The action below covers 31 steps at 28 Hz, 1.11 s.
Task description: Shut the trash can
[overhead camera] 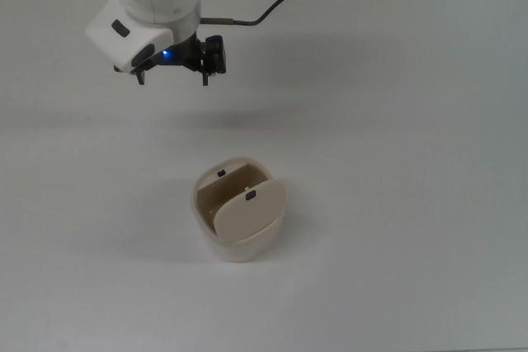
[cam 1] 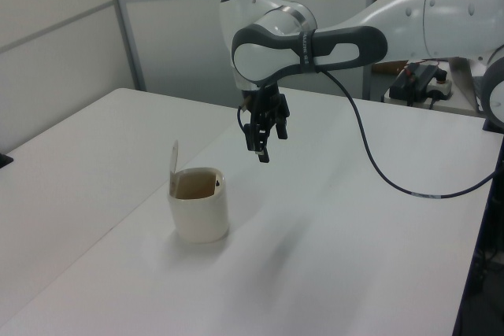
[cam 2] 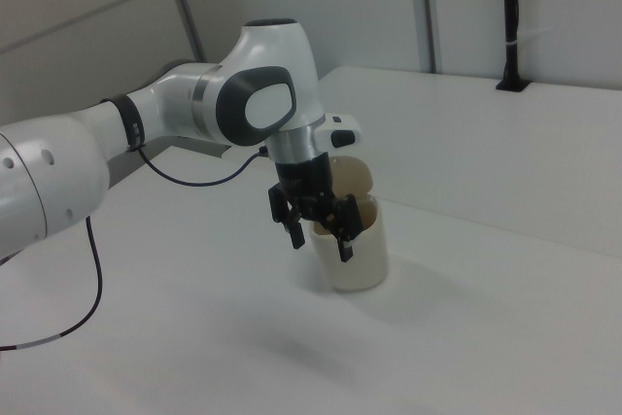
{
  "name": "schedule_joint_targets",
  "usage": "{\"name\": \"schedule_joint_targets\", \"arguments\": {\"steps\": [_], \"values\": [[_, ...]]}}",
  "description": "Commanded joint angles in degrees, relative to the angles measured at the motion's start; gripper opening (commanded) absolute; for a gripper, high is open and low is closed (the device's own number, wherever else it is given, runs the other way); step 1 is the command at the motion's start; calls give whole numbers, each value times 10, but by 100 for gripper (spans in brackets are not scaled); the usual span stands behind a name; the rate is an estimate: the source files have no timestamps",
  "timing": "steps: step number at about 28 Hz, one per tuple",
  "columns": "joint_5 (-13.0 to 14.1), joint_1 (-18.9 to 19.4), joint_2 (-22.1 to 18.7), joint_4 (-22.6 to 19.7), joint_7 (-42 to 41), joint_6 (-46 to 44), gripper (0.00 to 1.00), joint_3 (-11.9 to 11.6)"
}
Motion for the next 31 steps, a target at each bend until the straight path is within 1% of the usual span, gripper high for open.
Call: {"name": "schedule_joint_targets", "arguments": {"steps": [1,2,20,31], "values": [[-6,-9,-12,-4,-38,-14,7,-1],[-5,-10,-13,-4,-39,-14,0,-2],[-5,-10,-12,-4,-39,-20,0,-2],[-3,-10,-10,-4,-37,-14,0,3]]}}
